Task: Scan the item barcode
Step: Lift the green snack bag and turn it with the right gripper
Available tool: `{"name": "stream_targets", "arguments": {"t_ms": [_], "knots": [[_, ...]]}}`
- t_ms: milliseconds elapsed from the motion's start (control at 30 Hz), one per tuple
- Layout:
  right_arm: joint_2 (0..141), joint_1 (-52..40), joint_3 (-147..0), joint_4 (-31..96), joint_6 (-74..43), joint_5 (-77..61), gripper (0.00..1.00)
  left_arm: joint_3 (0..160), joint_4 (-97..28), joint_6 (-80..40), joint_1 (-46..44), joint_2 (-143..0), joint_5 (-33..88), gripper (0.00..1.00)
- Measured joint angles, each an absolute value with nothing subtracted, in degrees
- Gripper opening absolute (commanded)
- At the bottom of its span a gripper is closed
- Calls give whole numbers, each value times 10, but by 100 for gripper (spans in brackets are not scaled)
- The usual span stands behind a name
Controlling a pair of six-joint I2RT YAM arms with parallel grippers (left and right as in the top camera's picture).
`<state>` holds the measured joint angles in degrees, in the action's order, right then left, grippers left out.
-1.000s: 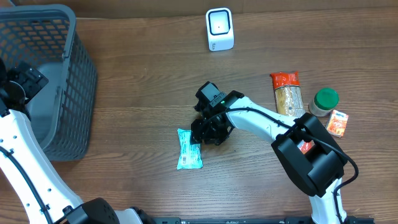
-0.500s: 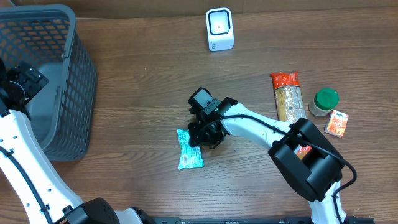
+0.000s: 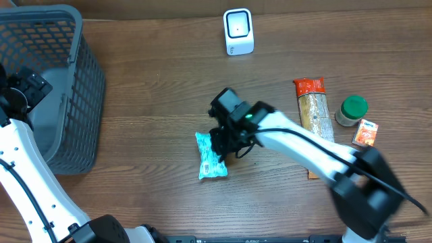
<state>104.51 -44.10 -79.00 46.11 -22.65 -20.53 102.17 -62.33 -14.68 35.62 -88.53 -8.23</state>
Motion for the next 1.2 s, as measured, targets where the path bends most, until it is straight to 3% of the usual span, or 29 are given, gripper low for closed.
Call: {"name": "stream_targets", "arguments": {"t_ms": [400, 1200], "knots": [[807, -378, -790, 585, -228, -211, 4, 1022, -623, -147, 356, -885, -82, 100], [766, -334, -790, 609, -237, -286, 4, 1022, -623, -147, 356, -885, -82, 100]]}}
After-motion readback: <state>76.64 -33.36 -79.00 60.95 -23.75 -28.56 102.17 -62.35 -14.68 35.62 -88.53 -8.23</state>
